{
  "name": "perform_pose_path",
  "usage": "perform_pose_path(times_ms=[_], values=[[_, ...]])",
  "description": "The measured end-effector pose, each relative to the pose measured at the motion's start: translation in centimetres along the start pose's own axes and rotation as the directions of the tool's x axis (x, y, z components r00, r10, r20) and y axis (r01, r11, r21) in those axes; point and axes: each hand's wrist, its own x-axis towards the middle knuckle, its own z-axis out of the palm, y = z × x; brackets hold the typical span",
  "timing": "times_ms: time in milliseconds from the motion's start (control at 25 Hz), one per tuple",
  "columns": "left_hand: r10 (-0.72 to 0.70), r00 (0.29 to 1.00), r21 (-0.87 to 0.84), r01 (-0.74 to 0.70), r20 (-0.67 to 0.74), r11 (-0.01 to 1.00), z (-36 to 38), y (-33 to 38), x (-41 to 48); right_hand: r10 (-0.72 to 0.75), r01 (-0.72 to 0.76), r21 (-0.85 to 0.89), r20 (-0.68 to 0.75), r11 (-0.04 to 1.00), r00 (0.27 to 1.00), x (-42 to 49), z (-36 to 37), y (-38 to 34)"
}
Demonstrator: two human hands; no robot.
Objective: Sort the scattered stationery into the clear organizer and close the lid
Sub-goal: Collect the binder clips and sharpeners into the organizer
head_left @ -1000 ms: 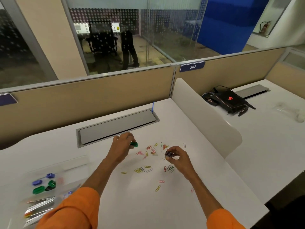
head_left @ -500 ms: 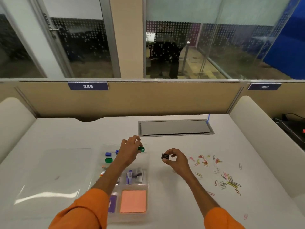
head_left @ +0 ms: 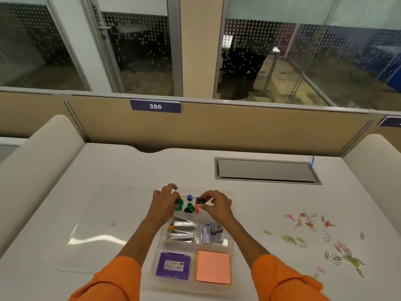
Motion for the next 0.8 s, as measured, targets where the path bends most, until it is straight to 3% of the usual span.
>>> perform_pose_path(times_ms=[120,360,800], values=[[0.003,1.0,-0.019,-0.003,0.027,1.0,0.8,-1.0,-0.1,-0.007,0.011,-0.138,0.028,0.99,1.0,1.1,1.8,-0.8],[0.034,0.999,-0.091,-0.031,0.036,0.995,1.3,-2.1,0.0,-0.063,0.069,-0.246,0.034,0.967,0.997,2.2,4.0,-1.6],[-0.086,0.994,-0.191,0.071,-0.072,0.979,0.1,-3.8,-0.6,-0.129,0.125,-0.239,-0.004,0.963,0.992,2.8,3.3,-1.3]])
